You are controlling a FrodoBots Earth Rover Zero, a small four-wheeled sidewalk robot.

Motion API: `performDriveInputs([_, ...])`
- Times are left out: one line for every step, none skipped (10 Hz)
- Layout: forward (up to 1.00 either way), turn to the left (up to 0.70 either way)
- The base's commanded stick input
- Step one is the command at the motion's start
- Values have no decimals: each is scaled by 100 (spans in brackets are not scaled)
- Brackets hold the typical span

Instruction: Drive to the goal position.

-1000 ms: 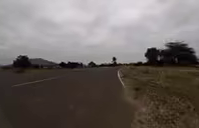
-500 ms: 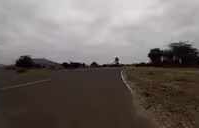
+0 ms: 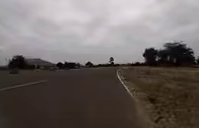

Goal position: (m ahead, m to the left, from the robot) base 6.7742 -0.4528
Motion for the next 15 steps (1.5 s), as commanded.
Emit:
performDriveInputs([85,0])
performDriveInputs([85,0])
performDriveInputs([85,-18])
performDriveInputs([85,-32])
performDriveInputs([85,-32])
performDriveInputs([85,-32])
performDriveInputs([85,-32])
performDriveInputs([85,-28])
performDriveInputs([85,-12])
performDriveInputs([83,0])
performDriveInputs([75,0])
performDriveInputs([70,0])
performDriveInputs([70,0])
performDriveInputs([70,-3])
performDriveInputs([70,-18])
